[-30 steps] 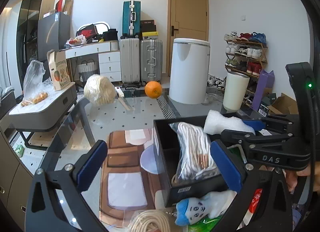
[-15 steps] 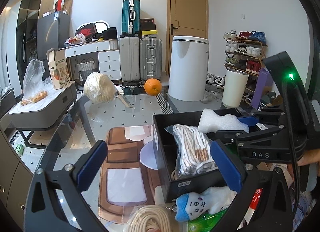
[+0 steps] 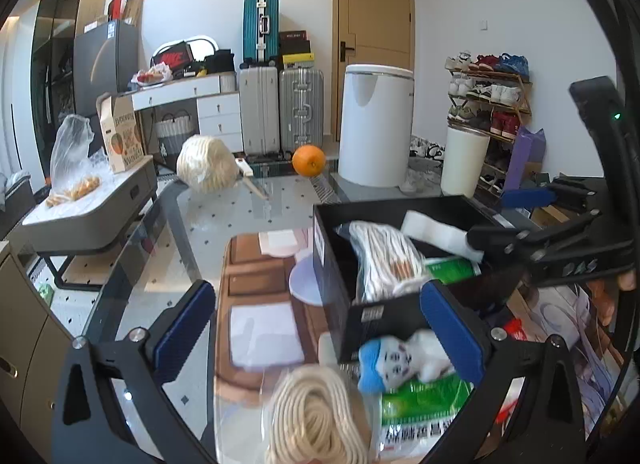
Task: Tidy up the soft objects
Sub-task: 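Lower the white foam into the box and open the right gripper, then close the left gripper on the bagged coiled white rope while the right moves to the red packet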
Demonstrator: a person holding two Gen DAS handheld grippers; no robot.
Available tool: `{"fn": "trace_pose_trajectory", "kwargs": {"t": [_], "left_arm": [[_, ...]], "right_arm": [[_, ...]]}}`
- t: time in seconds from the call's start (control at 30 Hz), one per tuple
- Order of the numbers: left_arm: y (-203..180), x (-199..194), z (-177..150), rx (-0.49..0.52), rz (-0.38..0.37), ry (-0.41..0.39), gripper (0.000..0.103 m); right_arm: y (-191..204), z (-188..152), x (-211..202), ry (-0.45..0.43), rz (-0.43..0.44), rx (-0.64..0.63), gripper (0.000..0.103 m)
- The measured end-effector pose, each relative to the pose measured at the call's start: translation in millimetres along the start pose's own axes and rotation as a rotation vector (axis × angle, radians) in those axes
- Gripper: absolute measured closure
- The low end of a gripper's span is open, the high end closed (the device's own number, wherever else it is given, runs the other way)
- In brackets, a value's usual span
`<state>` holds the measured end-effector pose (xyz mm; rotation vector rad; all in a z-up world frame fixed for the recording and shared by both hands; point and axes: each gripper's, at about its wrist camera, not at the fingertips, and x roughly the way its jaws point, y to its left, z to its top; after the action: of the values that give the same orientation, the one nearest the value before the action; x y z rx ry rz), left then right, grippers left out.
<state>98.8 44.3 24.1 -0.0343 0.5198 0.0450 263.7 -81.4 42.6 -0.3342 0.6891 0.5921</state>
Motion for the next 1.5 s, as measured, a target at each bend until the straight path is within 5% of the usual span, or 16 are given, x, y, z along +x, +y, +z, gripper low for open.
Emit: {"fn": "trace_pose_trajectory", "kwargs": {"t": [0.13,0.43,0.73,1.2,1.5], "left_arm": [[4,-10,-8,-0.012,-0.002,0.012,0.000],[11,-24,-21,-0.054,0.027,0.034,0.000],[8,-27,-36,-0.009,0.089,0.093,0.000],[3,-22,-51,0.002,0.031,0.133,0.000],[2,-14,-52,0.010,0.060,0.186,0.000]], "right_arm": [[0,-8,-21,-0.068,0.053,0.040,0.001],[1,-32,-49,-0.093,0.067,0.100,0.001],[5,-53,-47,-0.044,0.080,0.130,0.001],[22,-80,-25,0.073,0.127,0.103,0.001],[33,-83,-16,0.123,0.130,0.083,0.001]]}}
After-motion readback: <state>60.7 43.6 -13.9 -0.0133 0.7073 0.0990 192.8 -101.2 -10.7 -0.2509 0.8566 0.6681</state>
